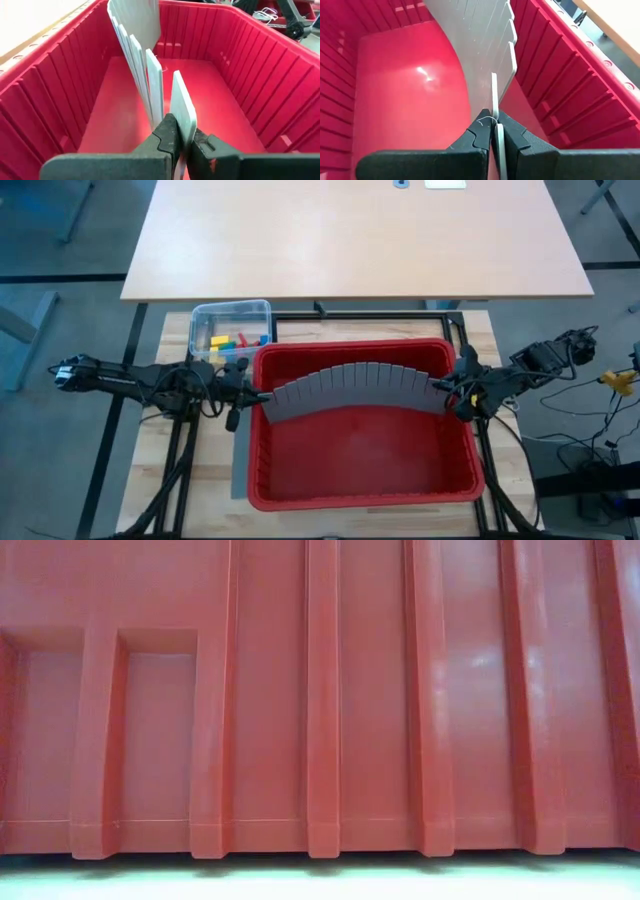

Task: Sort blocks
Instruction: Insert the bin divider into the red bin

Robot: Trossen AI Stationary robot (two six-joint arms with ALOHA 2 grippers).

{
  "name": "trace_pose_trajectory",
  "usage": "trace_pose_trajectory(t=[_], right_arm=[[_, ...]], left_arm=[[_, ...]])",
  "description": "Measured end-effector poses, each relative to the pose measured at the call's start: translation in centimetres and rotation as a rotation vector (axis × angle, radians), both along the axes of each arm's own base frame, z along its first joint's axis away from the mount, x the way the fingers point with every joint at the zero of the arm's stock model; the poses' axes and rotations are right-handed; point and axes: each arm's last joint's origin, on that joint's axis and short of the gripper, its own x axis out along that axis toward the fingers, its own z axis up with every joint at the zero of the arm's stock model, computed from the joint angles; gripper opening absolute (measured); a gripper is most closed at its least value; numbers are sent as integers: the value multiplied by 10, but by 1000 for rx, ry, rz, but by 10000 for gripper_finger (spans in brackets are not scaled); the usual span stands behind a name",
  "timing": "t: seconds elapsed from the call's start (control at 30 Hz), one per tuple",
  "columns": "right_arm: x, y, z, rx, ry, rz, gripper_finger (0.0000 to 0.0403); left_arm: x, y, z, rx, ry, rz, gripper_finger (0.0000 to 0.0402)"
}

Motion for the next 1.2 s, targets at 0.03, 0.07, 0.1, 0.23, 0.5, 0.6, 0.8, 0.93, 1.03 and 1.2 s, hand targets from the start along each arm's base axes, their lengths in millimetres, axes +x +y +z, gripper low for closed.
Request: trace_pose_trajectory(t=[0.03, 0.07, 0.1, 0.23, 0.5, 0.6, 0.8, 0.93, 1.03, 1.2], right_arm=[[0, 0, 0, 0, 0, -1, 0], [0, 0, 0, 4, 0, -3, 0], [0, 0, 0, 5, 0, -4, 0], [0, 0, 0, 5, 0, -4, 0], [0, 0, 0, 4, 0, -5, 0], [0, 0, 0, 4, 0, -5, 0], [0, 0, 0, 3, 0, -5, 0], [0, 0, 0, 3, 0, -5, 0], [0, 0, 0, 3, 0, -5, 0], [0, 0, 0, 3, 0, -5, 0]], left_arm=[[0, 0, 0, 0, 2, 0, 0], [1, 0, 0, 1, 3, 1, 0], [1, 0, -1, 4, 5, 0, 0], [1, 0, 0, 2, 3, 0, 0], [-3, 0, 2, 6, -13, 7, 0], [-3, 1, 2, 19, -15, 14, 0], [-4, 1, 3, 22, -22, 12, 0], [-6, 1, 5, 20, -37, 9, 0], [-9, 1, 7, 9, -50, -13, 0], [-10, -1, 8, -18, -56, -53, 0]])
